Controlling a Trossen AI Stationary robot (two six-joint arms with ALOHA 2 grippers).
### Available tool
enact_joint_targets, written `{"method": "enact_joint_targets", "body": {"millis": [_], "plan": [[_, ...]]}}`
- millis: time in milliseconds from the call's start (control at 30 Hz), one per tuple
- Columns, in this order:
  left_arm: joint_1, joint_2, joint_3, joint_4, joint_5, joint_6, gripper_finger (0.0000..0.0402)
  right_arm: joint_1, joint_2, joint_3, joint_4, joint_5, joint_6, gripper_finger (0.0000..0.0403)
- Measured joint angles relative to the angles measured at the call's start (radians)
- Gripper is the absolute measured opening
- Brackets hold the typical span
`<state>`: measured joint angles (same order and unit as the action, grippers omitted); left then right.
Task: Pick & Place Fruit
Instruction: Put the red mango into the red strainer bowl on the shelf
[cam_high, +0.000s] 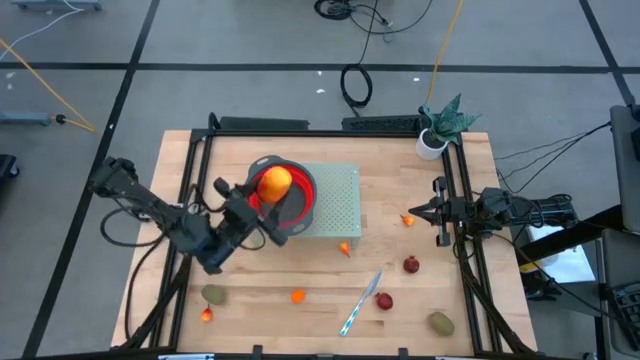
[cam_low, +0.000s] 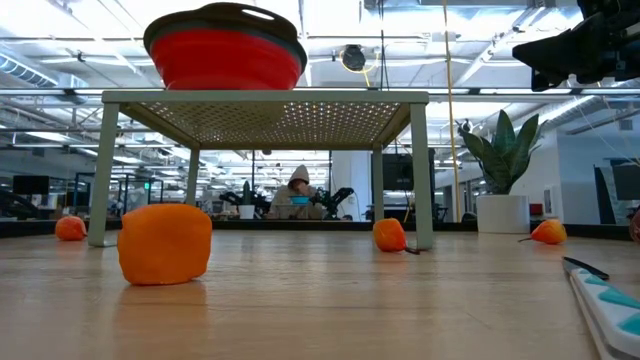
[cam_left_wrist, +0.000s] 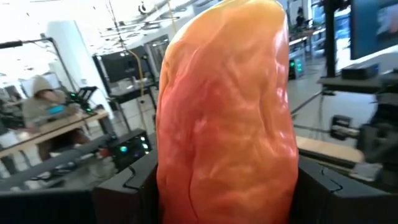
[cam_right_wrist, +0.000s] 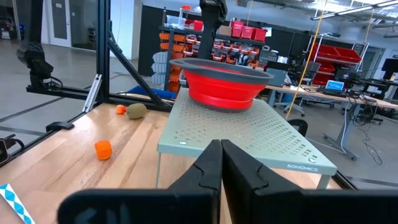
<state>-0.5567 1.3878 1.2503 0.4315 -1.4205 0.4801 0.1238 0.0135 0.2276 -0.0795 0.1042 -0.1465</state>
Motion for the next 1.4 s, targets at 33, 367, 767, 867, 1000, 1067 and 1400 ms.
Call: {"method": "enact_joint_targets", "body": {"millis": [33,367,767,867,1000,1067,1400], "plan": [[0.012,-0.005,0.0,-0.005,0.003,0.011,0.023,0.0,0.0,0.0,0.0,0.0,0.0,0.0],[0.104,-0.055,0.0,-0.221,0.1,-0.063,0.023,0.0,0.0,0.0,0.0,0.0,-0.013,0.0],[0.236,-0.076,0.0,-0.618,0.382,-0.462,0.023,0.0,0.0,0.0,0.0,0.0,-0.033,0.0],[0.274,-0.076,0.0,-0.691,0.472,-0.544,0.023,0.0,0.0,0.0,0.0,0.0,-0.033,0.0],[0.317,-0.076,0.0,-0.768,0.533,-0.637,0.023,0.0,0.0,0.0,0.0,0.0,-0.033,0.0],[0.334,-0.076,0.0,-0.806,0.564,-0.667,0.023,0.0,0.0,0.0,0.0,0.0,-0.033,0.0],[0.4,-0.076,0.0,-0.989,0.75,-0.873,0.023,0.0,0.0,0.0,0.0,0.0,-0.033,0.0]]}}
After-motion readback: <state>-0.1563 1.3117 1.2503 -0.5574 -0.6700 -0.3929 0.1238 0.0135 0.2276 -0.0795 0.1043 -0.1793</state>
